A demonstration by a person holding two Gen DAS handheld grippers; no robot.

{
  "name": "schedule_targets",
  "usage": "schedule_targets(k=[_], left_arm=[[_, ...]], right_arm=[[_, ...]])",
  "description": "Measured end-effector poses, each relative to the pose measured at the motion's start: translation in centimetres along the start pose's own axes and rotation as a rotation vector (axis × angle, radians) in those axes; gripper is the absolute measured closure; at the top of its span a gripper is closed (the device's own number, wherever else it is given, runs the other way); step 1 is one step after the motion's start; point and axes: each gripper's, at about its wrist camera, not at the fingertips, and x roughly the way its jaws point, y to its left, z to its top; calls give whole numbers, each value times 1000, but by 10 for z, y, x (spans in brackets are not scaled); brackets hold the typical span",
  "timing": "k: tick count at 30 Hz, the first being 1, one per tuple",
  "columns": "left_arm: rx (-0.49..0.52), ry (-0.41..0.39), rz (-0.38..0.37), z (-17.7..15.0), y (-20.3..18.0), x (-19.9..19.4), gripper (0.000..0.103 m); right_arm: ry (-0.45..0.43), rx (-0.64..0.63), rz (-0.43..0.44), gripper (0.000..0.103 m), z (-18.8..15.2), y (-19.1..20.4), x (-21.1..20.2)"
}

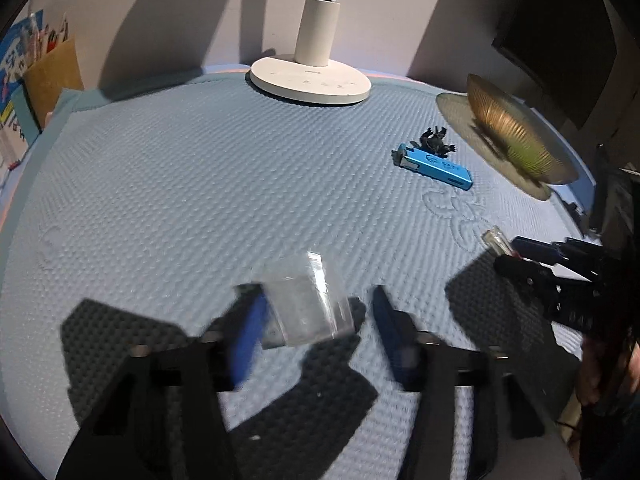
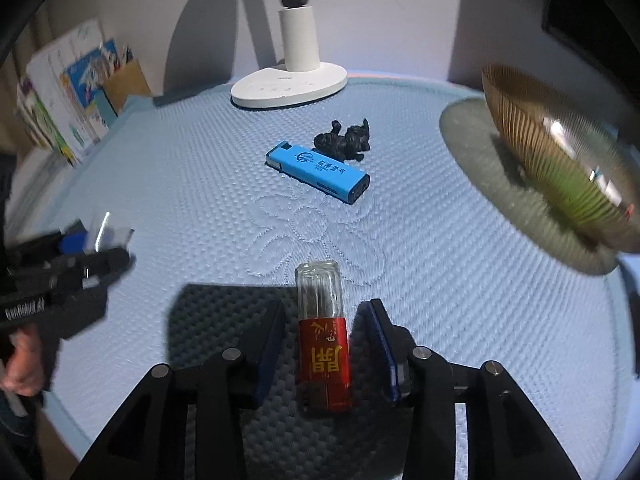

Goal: Organize rigid objects
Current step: 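Carry the cup and vial over the amber bowl and open both tools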

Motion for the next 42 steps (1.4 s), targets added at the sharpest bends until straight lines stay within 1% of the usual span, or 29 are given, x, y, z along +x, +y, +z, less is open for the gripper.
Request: schedule_targets(k=[1,2,4,8,10,13,15,20,22,24,26,28,31,33,35,39,40,41,42], left_arm=[[6,-5,14,0,-1,1,70],[6,-11,17,0,-2,0,70],[-13,-21,-6,-1,0,-2,70],[-28,-59,-59,-3,-2,-14,70],[-12,-80,-65,1,-9,-22,70],[37,-125,-68,16,-31,-34,70],[64,-150,-91,29,-45,-39,70],[139,-197,-153,70,-91,-43,70],[175,-211,-170,89,-114,-42,70],[217,-222,-205,110,-141,-39,70],[263,-235,-226,126,-169,-33,70],[283,-231,-243,137,-188,-26,70],[291,-192,-284,153,-218,-4,70],[293,-173,-290,158,-233,8,70],[287,-164,-294,163,-244,18,70],[283,-169,-295,168,-257,30,70],[286,-181,-287,168,-260,30,68],[287,-187,-282,168,-261,29,61],[287,-194,-272,168,-259,28,41]], right_arm=[[-6,-14,-6,76,0,2,0],[-15,-25,-1,81,-2,5,-2],[-21,-25,19,81,-4,5,-4],[-38,37,78,81,-7,-8,-11],[-59,68,97,81,-6,-16,-18],[-108,113,104,81,-2,-32,-36],[-144,137,104,81,2,-46,-50],[-220,187,44,81,7,-82,-85],[-257,216,0,81,13,-100,-98],[-292,259,-78,81,21,-125,-111],[-305,318,-104,81,28,-151,-119],[-310,378,-101,81,34,-176,-122],[-312,429,-118,81,43,-201,-123],[-299,446,-120,81,48,-211,-120],[-280,465,-104,81,54,-218,-112],[-252,489,-95,81,58,-227,-99],[-248,500,-89,81,58,-230,-96],[-245,512,-82,78,58,-232,-94],[-238,526,-78,75,58,-235,-92]])
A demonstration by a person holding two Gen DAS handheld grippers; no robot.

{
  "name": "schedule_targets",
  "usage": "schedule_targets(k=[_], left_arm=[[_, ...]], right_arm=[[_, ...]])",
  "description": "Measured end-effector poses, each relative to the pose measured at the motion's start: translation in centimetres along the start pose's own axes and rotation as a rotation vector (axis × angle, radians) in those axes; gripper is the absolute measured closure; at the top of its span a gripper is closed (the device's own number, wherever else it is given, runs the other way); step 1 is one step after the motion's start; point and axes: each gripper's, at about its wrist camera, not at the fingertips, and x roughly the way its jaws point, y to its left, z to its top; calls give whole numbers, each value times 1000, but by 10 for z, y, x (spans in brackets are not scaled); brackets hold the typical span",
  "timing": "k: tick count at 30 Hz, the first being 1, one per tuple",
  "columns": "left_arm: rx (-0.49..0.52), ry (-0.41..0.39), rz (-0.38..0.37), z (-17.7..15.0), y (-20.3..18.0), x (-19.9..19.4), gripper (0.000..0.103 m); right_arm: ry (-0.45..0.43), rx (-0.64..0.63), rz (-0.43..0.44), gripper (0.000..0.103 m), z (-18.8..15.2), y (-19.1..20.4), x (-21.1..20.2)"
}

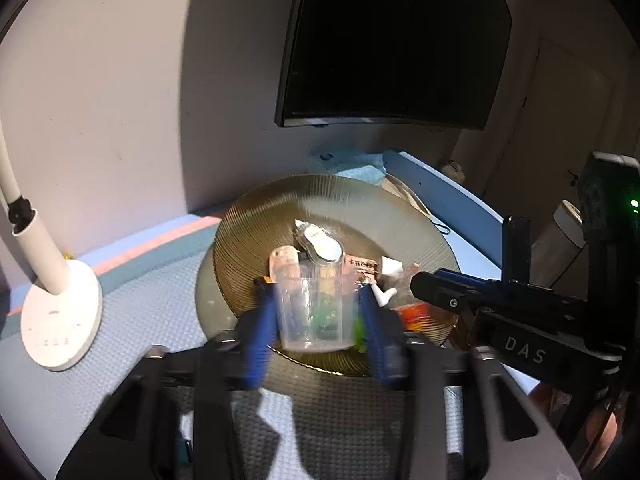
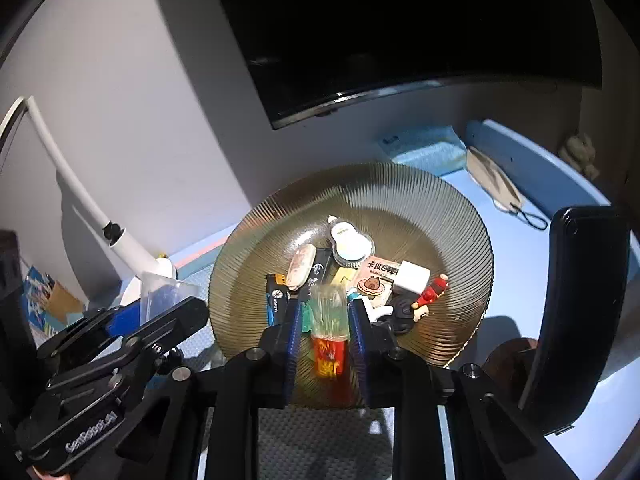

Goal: Organize rigid objects
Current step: 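Carry the cup and vial over the amber bowl and open both tools, then move both open tools back to the blue lighter and black dinosaur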

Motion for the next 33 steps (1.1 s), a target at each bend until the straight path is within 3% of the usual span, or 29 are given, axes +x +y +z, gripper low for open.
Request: schedule_targets(k=[1,2,9,13,16,18,24,29,33], left_arm=[[-6,-16,16,-2,3,-5,21],[-15,-43,30,-4,8,-12,20],[-142,-62,108,-38,74,-63,20],[-244,-64,197,-74,119,-103,20],[-307,-60,256,-100,144,-126,20],[-333,-55,284,-115,156,-135,20],[-367,8,369,-159,182,-127,20],[-369,68,407,-189,192,-106,22],[-401,34,366,-188,196,-109,21]], right_arm=[[9,24,0,65,0,-5,2],[7,37,5,59,0,-8,1],[17,33,42,58,-16,-5,-10],[16,-19,90,57,-25,22,-17],[15,-85,118,45,-35,53,-19],[25,-116,142,45,-43,71,-16],[105,-232,212,45,-93,118,30],[177,-267,236,45,-134,125,75],[181,-294,207,43,-139,129,84]])
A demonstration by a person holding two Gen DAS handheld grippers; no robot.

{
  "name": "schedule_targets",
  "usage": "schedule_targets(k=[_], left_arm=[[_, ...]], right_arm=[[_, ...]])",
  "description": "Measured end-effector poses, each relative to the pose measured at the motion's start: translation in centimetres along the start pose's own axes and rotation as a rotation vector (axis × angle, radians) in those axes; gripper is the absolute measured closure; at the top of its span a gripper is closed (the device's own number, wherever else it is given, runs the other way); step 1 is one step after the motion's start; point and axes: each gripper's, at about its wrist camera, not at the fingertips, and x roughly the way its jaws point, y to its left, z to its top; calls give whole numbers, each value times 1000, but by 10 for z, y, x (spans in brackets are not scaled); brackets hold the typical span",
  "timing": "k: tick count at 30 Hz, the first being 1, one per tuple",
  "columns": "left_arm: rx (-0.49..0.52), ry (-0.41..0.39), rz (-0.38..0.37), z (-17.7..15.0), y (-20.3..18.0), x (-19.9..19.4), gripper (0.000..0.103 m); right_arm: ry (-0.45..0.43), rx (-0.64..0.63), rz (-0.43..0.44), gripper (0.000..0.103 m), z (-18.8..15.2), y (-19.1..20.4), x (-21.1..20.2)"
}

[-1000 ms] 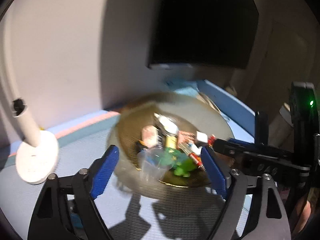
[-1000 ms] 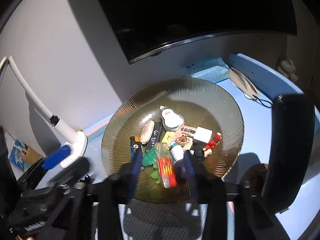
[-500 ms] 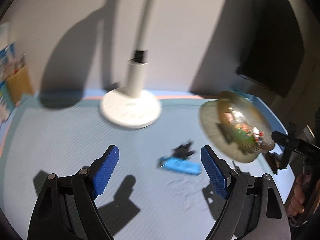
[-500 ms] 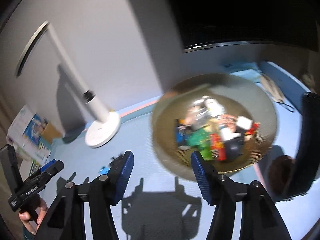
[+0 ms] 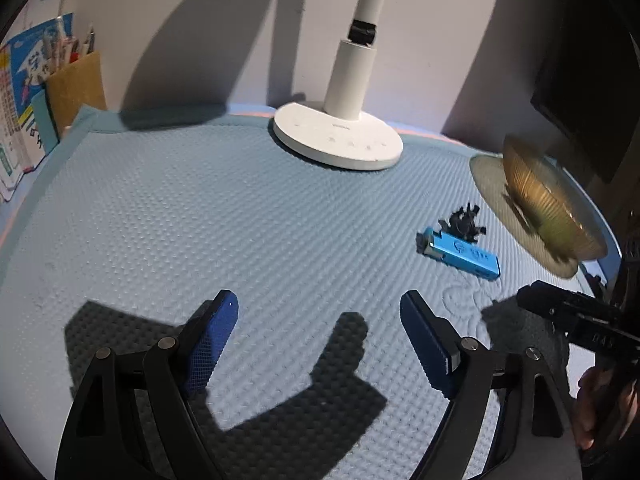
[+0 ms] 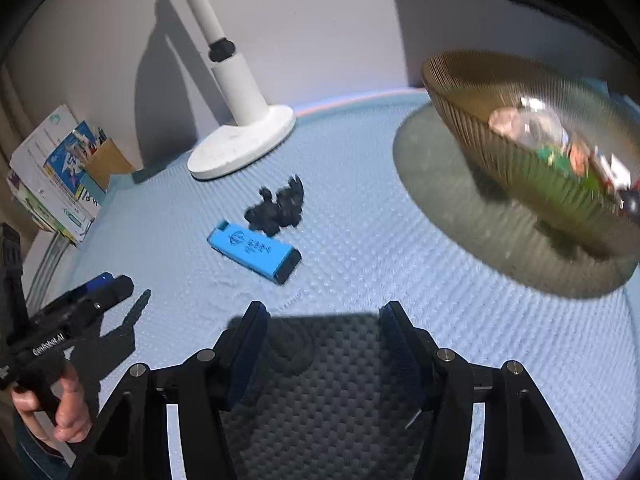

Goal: Organize rigid objects
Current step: 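Move both open tools back to the blue lighter and black dinosaur, then grasp the black dinosaur with the left tool while the right tool grasps the blue lighter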

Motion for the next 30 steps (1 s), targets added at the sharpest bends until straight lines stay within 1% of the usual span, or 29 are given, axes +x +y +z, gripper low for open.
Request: schedule_targets(k=[3,4,5,6,7,9,10,11,16,21,22,24,25,26,28,29,30], left_arm=[[-29,15,-24,-1,5,2,21],[-37,12,-29,-1,6,1,21],[-40,13,-31,-2,6,1,21],[-41,15,-32,-2,6,2,21],[-38,19,-31,-3,5,2,21],[-22,21,-25,-4,2,2,21],[-13,19,-19,-5,-1,2,21],[1,17,-12,-5,-3,2,21],[55,16,13,-6,-13,2,21],[46,57,-14,-3,-10,8,21],[49,70,-26,-1,-10,10,21],[79,98,-46,10,-18,14,21],[100,99,-43,14,-22,14,21],[138,94,-39,21,-29,14,21],[227,88,-59,37,-45,15,21],[260,105,-102,45,-53,19,21],[271,124,-153,52,-58,24,21]], right_arm=[[18,-46,-17,33,0,10,5],[17,-70,-22,28,0,14,6],[19,-88,-28,26,-1,18,6],[22,-104,-37,25,-2,21,8],[25,-114,-43,25,-3,23,9],[40,-140,-52,19,-4,27,13],[50,-151,-49,13,-4,29,15],[54,-162,-50,12,-5,29,16],[73,-186,-77,12,-7,32,15],[118,-231,-92,12,3,38,18],[123,-235,-96,13,7,40,19],[131,-256,-104,25,19,44,27],[131,-268,-107,39,23,46,31],[134,-274,-110,45,30,46,40],[125,-253,-85,46,37,43,50],[108,-240,-53,46,42,42,53],[97,-232,-26,46,46,42,55]])
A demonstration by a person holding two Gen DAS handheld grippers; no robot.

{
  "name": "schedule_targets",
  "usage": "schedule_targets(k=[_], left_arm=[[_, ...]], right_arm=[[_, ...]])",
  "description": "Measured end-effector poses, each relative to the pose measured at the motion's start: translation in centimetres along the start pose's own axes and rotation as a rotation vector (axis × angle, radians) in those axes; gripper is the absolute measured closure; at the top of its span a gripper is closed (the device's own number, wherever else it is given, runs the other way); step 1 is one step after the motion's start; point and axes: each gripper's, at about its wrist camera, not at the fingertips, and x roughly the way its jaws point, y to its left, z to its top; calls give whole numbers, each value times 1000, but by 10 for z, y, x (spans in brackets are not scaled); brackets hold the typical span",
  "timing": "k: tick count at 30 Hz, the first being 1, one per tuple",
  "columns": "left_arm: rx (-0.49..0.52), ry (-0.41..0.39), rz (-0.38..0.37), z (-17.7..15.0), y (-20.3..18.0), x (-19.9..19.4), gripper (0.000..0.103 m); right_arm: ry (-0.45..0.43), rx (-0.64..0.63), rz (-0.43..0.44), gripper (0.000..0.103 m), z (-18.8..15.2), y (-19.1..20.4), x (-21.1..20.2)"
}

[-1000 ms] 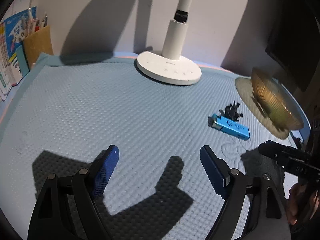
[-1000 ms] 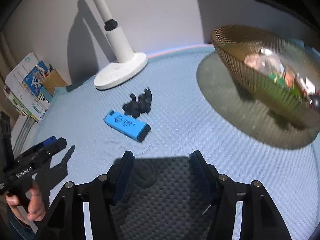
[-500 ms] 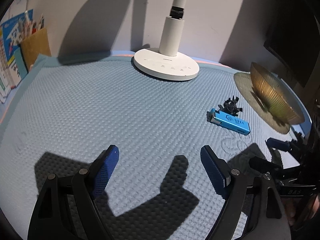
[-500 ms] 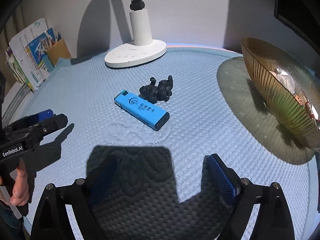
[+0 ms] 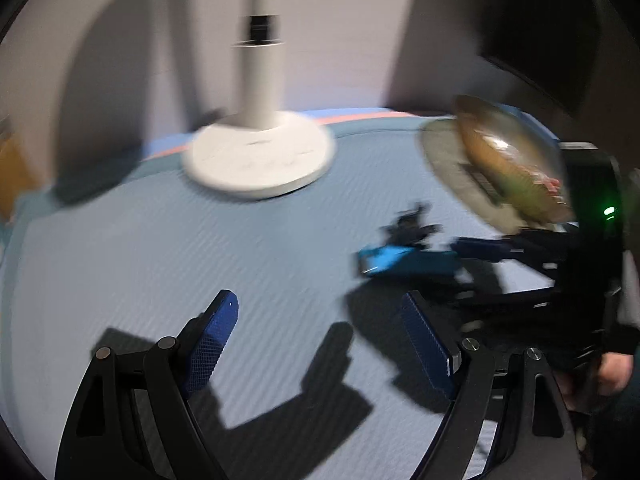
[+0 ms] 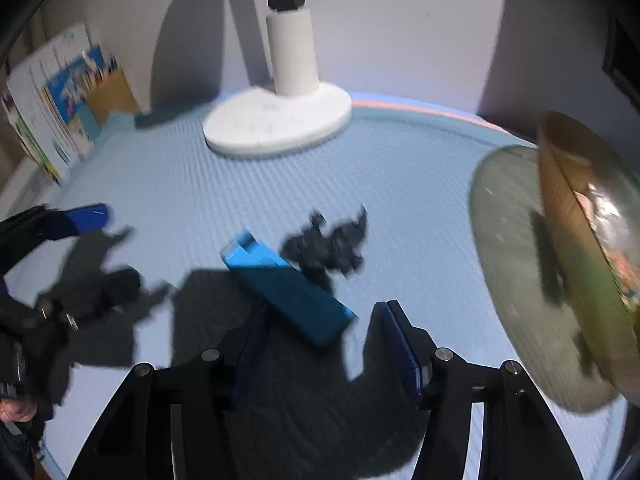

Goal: Organize rigid objects
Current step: 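Grasp the black dinosaur with the left tool while the right tool grasps the blue lighter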

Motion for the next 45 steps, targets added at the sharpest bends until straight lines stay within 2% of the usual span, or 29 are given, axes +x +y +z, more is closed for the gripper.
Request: schedule_targets(k=[2,3,6,7,8,12,17,21,22,24,27,32,37,41,45], left_arm=[[13,7,-77,14,-3,9,21],[26,5,-79,20,-5,14,21],[102,9,-71,30,-16,30,21],[117,15,-74,30,-21,34,21],[135,25,-83,32,-26,42,21],[173,44,-97,33,-40,60,25],[184,63,-114,37,-56,76,31],[206,62,-115,36,-69,81,47],[208,63,-121,35,-72,83,57],[216,59,-136,34,-76,83,69],[231,40,-101,27,-81,76,70],[163,10,-52,-2,-60,40,70],[22,-9,-5,-47,-23,3,70],[-74,-23,-3,-71,-6,-11,70],[-96,-48,29,-77,-2,-13,70]], right_arm=[[-9,-6,32,46,3,2,3],[-11,-15,37,47,3,4,5],[-24,-79,15,65,-4,12,2],[-27,-83,31,73,-6,11,0],[-28,-79,62,76,-10,10,-4],[-28,-59,57,77,-29,6,-18],[-9,-43,-27,77,-53,-1,-36],[-2,-33,-56,77,-67,-8,-47],[-3,-29,-60,77,-70,-8,-49],[-6,-17,-59,77,-74,-10,-51],[-7,-9,-71,77,-76,-10,-53],[-5,-33,-90,77,-78,1,-57],[-1,-27,-88,77,-91,14,-63],[-3,-17,-105,77,-100,23,-66],[2,-16,-137,77,-106,30,-69]])
